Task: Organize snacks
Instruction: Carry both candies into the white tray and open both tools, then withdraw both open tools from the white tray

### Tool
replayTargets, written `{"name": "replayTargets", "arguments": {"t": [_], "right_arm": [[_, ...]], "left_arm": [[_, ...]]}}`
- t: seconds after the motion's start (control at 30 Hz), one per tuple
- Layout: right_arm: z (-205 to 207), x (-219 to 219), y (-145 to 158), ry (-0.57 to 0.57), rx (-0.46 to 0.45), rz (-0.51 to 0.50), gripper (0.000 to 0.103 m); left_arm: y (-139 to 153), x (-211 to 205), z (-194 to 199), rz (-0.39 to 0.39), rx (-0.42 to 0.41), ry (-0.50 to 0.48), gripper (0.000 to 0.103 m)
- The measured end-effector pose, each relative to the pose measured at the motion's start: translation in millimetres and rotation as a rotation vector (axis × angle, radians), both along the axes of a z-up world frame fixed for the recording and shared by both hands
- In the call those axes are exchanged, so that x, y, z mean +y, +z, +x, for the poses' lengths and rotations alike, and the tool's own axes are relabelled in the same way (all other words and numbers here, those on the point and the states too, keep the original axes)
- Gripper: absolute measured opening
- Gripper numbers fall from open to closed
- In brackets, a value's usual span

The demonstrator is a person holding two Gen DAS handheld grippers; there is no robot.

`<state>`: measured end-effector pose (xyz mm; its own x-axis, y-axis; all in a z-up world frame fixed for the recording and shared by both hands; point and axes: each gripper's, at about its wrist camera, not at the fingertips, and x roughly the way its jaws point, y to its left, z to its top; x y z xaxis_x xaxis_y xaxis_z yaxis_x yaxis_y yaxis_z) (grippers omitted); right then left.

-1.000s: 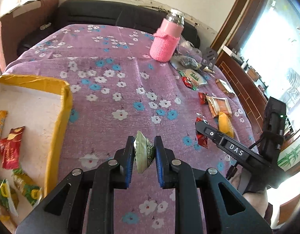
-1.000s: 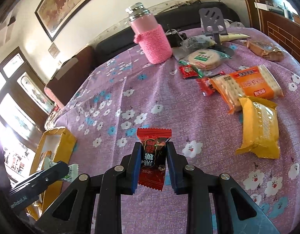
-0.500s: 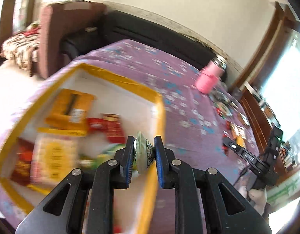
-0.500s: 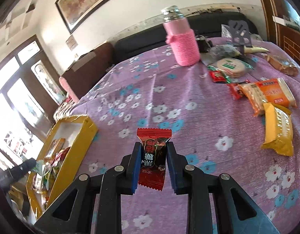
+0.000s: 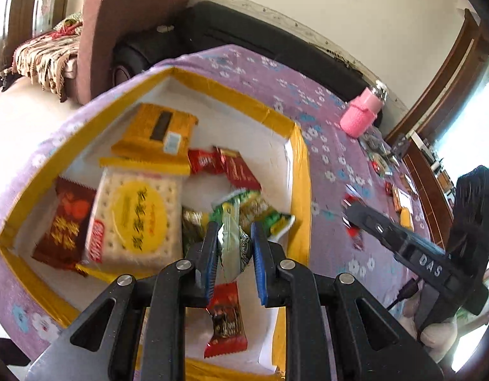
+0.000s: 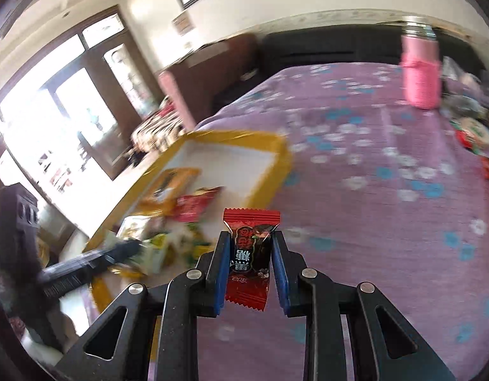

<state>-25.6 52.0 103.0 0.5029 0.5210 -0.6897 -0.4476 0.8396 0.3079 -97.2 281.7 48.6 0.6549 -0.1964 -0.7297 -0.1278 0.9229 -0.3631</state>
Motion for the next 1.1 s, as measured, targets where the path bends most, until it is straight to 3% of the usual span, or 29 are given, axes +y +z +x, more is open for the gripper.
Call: {"name": "replayTargets", "arguments": {"t": [0.27, 0.4, 0.5, 0.57, 0.63, 0.7, 0.77, 0.87, 1.1], "right_arm": [[19, 68, -9, 0.054, 0.012, -0.076, 0.026], [34, 82, -16, 0.044, 0.036, -0.092, 0.029], [33, 78, -16, 0.031, 0.050, -0.068, 0.036], [25, 65, -10, 0.002, 0.040, -0.034, 0.038], [13, 43, -3, -0.042, 0.019, 0.008, 0.056], [2, 20, -2, -0.101, -0.001, 0.028, 0.061], [-11, -11, -6, -0.154, -0.021, 0.022, 0.061], [-24, -49, -15, -0.241, -0.027, 0.004, 0.062], [-33, -123, -38, -0.430, 0.031, 0.039, 0.063]], "left_arm": [[-17, -4, 3, -0.053, 0.042, -0.038, 0.020], [-17, 4, -2, -0.100, 0.049, -0.036, 0.040], [-10, 8, -9, -0.124, 0.028, -0.037, 0.046], [-4, 7, -13, -0.128, 0.016, -0.039, 0.048], [0, 5, -18, -0.123, 0.008, -0.034, 0.050], [6, -2, -25, -0.113, -0.004, -0.022, 0.067], [11, -18, -31, -0.102, -0.022, -0.040, 0.072], [11, -50, -36, -0.081, -0.036, -0.106, 0.073], [11, -107, -38, 0.070, -0.036, -0.178, 0.073]]}}
